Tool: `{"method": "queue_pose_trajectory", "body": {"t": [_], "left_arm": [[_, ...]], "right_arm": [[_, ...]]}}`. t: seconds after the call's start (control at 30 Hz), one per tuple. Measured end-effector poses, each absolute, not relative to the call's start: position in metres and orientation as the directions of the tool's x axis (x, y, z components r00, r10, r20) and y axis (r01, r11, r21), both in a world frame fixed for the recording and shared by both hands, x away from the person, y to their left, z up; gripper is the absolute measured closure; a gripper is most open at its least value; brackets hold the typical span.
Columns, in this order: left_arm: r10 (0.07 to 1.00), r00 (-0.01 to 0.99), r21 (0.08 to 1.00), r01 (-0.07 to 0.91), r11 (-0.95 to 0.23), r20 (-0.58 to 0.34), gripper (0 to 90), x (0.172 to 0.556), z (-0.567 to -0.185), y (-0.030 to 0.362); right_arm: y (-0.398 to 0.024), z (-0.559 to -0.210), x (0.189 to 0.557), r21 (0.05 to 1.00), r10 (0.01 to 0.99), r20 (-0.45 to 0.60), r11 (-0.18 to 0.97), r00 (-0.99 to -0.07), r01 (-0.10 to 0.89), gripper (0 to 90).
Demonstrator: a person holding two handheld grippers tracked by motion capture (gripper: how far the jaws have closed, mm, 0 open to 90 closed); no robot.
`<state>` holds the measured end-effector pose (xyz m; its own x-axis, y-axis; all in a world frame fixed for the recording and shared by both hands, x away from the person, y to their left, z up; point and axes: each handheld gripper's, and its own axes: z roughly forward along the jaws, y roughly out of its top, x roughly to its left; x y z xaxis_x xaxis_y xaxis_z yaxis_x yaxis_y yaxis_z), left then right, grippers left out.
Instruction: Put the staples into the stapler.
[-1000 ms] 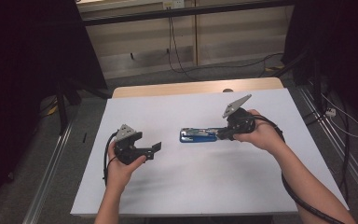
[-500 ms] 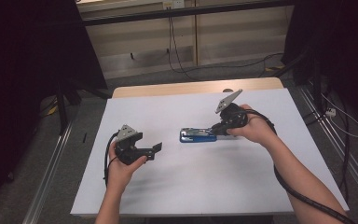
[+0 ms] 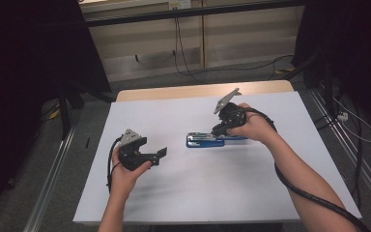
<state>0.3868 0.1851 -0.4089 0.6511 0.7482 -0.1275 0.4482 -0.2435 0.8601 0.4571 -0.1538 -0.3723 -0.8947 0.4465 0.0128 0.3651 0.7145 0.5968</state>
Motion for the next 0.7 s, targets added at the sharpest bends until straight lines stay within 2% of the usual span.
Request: {"method": "queue_pose_trajectory", "body": {"t": [0.7], "left_arm": [[0.751,0.648,0.855,0.454,-0.250,-0.124,8.2,0.386,-0.411,0.186]], "right_arm": [[-0.134,-0.373,0.475,0.569,0.390,-0.012,0.760,-0.921,0.314,79.1]]}}
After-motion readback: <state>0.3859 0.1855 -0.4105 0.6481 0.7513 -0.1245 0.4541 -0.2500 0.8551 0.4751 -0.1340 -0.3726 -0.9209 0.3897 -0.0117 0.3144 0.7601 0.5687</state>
